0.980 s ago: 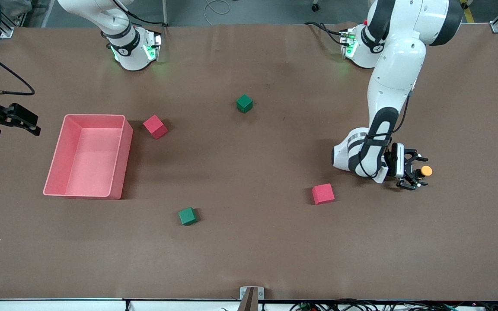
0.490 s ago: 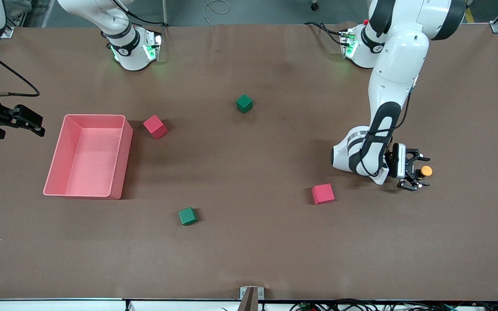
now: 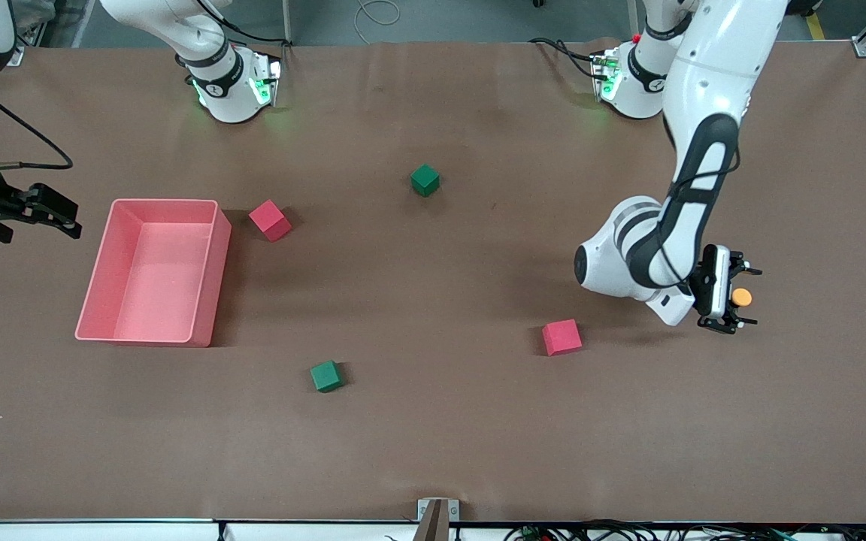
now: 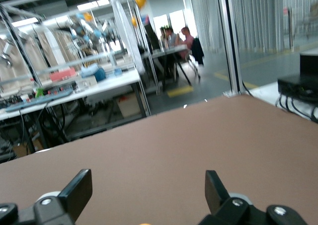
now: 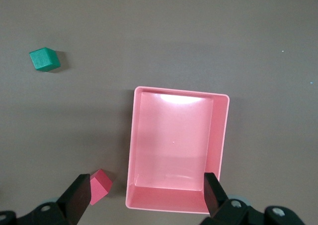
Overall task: Place and upright button with both arms
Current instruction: 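Lower the button upright onto the table and open the left gripper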
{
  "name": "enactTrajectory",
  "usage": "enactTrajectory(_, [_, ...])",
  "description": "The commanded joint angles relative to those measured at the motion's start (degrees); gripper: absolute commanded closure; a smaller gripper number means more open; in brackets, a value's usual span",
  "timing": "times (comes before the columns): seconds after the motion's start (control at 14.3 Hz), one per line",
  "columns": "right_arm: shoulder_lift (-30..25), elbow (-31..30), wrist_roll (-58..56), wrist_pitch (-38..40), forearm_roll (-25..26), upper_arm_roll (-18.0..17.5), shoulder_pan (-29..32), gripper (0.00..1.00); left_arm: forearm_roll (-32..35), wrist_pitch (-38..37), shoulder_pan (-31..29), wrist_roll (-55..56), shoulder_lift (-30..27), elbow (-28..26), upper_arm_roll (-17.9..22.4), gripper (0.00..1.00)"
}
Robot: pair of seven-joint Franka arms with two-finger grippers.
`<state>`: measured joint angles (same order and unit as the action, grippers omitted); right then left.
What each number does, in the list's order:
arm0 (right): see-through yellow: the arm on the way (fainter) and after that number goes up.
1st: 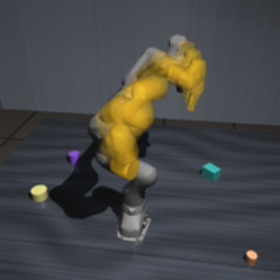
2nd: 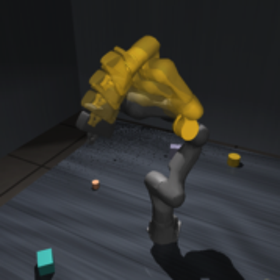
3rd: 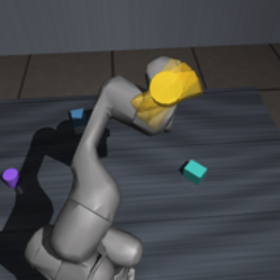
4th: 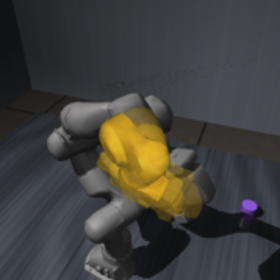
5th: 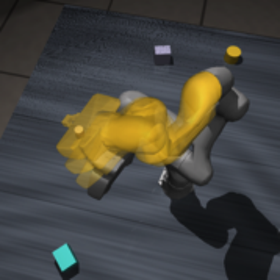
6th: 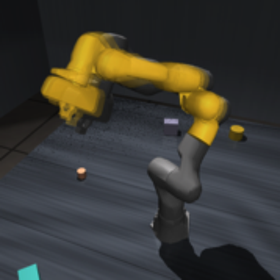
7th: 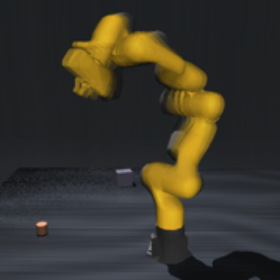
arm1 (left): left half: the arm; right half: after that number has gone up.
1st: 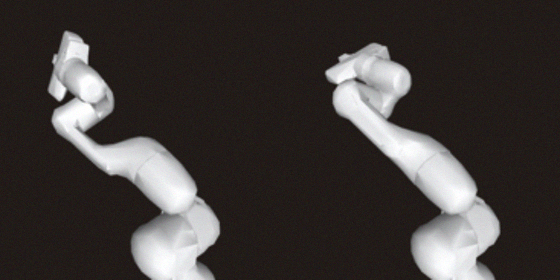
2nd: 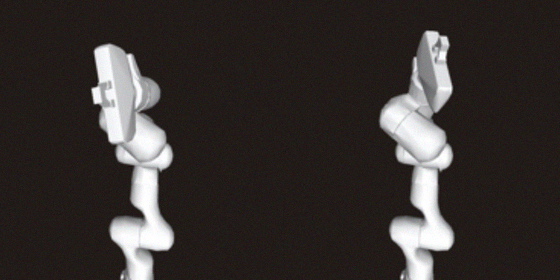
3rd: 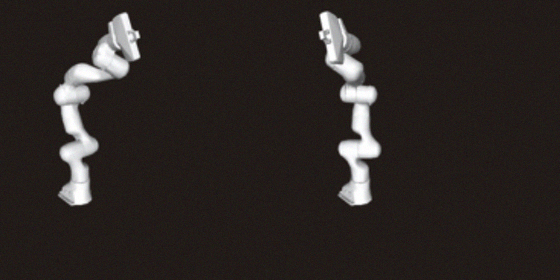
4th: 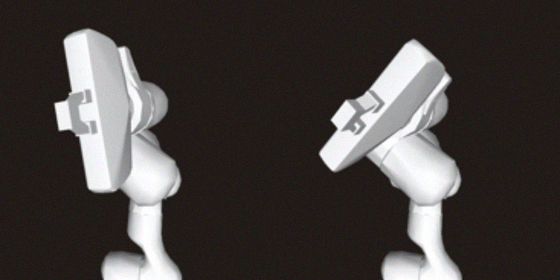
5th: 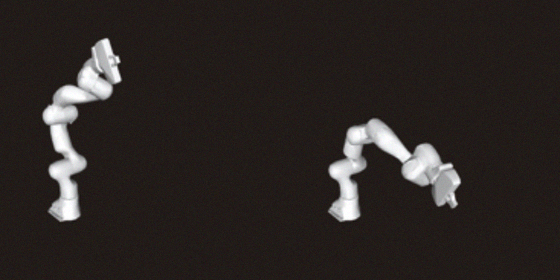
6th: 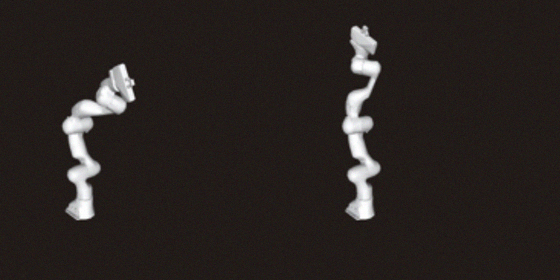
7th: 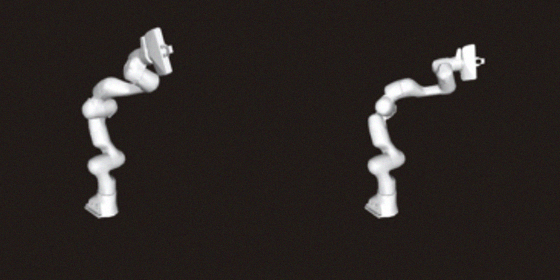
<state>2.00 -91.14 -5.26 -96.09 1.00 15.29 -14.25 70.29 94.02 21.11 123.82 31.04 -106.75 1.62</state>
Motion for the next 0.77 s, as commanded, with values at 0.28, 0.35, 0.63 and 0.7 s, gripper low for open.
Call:
enactTrajectory(0.28, [-0.4,0.1,-0.4,0.2,0.1,0.1,-0.3,0.0,-18.6,7.8,-3.4,-30.6,-8.6,6.3,-0.3,0.0])
enactTrajectory(0.35, [-0.4,0.1,-0.4,0.2,0.1,0.1,-0.3,0.0,-22.0,7.9,-4.1,-35.5,-9.2,7.9,-0.3,0.0])
enactTrajectory(0.63, [-0.4,0.1,-0.4,0.2,0.1,0.1,-1.0,0.0,-39.5,7.8,-7.7,-57.9,-11.9,15.0,-0.2,0.0])
enactTrajectory(0.7, [-0.4,0.1,-0.4,0.2,0.1,0.1,-1.2,0.0,-43.4,7.5,-8.2,-62.4,-12.3,16.2,0.0,0.0])
